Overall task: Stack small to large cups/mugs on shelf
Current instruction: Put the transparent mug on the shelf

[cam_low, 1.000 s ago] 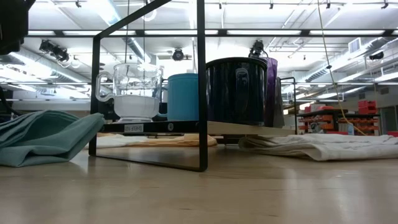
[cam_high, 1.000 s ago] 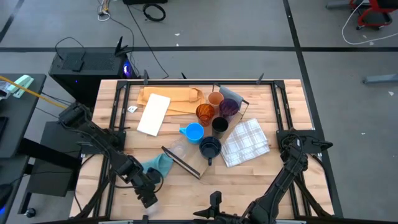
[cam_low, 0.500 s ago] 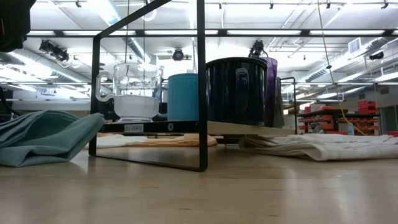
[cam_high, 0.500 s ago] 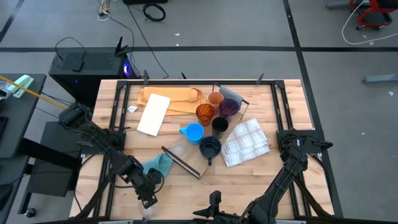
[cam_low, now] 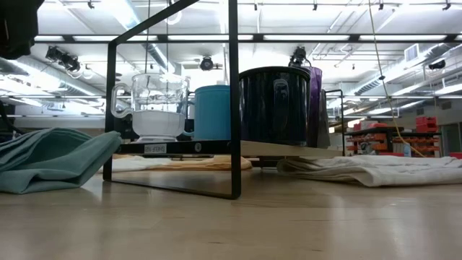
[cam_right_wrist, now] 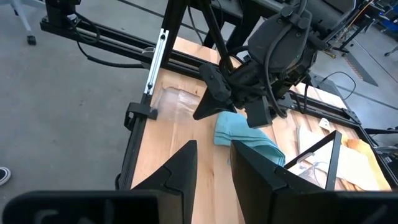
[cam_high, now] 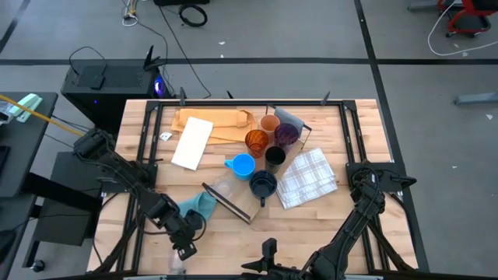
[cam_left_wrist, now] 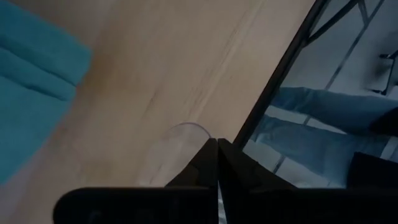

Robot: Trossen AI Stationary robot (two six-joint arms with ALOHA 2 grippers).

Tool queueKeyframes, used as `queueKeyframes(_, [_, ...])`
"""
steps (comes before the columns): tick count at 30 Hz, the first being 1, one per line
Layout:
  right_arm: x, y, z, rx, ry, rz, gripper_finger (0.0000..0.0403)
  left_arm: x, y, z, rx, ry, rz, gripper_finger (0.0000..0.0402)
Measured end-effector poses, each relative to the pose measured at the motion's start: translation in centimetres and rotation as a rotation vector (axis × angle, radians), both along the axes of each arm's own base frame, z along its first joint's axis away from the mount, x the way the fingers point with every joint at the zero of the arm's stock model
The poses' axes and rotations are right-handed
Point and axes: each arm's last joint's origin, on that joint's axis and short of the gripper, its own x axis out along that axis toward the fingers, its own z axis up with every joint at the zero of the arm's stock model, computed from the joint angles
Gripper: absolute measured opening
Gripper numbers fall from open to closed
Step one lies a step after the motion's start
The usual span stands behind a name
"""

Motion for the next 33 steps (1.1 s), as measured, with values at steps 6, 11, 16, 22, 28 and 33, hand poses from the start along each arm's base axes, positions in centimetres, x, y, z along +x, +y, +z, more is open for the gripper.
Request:
queueKeyframes(6, [0.0,0.0,0.0,-0.002,0.002,0.000,0.0103,0.6,1.2,1.2,-0.015,-0.057,0.008,0.0006])
queueKeyframes(11, [0.0,0.0,0.0,-0.002,0.002,0.000,0.0103,0.9,3.2,3.7,-0.056,-0.156,0.054,0.0004])
queueKeyframes(16, [-0.1,-0.1,-0.2,-0.016,0.016,-0.001,0.0103,0.5,5.1,7.1,-0.073,-0.315,0.137,0.0004])
queueKeyframes(22, [0.0,-0.4,-0.3,-0.029,0.027,-0.007,0.0103,0.4,5.9,10.7,-0.040,-0.503,0.188,0.0003])
queueKeyframes(28, [0.3,-0.9,-0.4,-0.016,0.040,-0.037,0.0103,0.6,5.9,11.3,-0.006,-0.542,0.190,0.0002])
queueKeyframes(33, [0.5,-1.1,-0.5,-0.018,0.044,-0.043,0.0103,0.6,5.9,11.3,-0.002,-0.541,0.192,0.0002])
